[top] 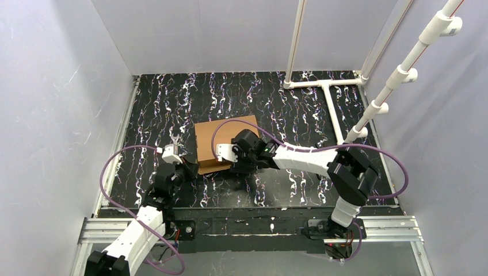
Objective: Fold the paper box
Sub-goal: Close the paper box at the center of the board.
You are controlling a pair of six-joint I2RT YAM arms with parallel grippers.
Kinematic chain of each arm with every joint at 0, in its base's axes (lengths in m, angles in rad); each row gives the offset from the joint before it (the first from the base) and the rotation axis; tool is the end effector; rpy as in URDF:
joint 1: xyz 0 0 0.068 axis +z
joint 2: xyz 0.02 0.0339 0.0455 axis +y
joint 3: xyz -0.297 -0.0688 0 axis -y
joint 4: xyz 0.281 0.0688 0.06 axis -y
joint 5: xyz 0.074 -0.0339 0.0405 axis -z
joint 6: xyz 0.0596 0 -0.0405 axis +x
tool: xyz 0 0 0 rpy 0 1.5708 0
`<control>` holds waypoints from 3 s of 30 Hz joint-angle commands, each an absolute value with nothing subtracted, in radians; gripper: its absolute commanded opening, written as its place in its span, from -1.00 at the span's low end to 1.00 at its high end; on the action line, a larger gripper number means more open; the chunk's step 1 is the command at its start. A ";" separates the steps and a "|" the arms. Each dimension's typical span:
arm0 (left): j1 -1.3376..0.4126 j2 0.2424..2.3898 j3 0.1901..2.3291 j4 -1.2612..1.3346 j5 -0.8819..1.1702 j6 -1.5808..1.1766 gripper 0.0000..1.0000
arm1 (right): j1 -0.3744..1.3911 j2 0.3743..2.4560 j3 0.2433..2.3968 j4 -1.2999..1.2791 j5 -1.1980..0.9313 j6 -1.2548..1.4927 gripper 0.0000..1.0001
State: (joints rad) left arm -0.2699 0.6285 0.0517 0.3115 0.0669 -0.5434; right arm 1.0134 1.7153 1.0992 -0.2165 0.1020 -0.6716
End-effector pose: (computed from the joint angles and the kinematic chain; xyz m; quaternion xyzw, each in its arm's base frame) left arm 0.1693 -0.0510 0.1502 -0.0881 0.7893 -0.2645 0.5470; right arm 0.2255 0.3502 0.1954 -0.6829 0.6337 0.0144 0.3631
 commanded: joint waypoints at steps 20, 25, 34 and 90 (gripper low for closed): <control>-0.277 0.734 0.136 0.476 0.083 -0.488 -1.00 | 1.002 1.790 1.100 -0.358 0.006 -0.596 0.59; -0.279 0.875 0.220 0.567 0.135 -0.366 -1.00 | 1.000 1.780 1.100 -0.349 0.007 -0.586 0.59; -0.278 1.058 0.361 0.600 0.216 -0.180 -1.00 | 0.997 1.782 1.105 -0.310 0.020 -0.563 0.62; -0.268 1.039 0.227 0.654 0.311 -0.641 -1.00 | 0.953 1.893 1.179 -0.361 -0.039 -0.518 0.55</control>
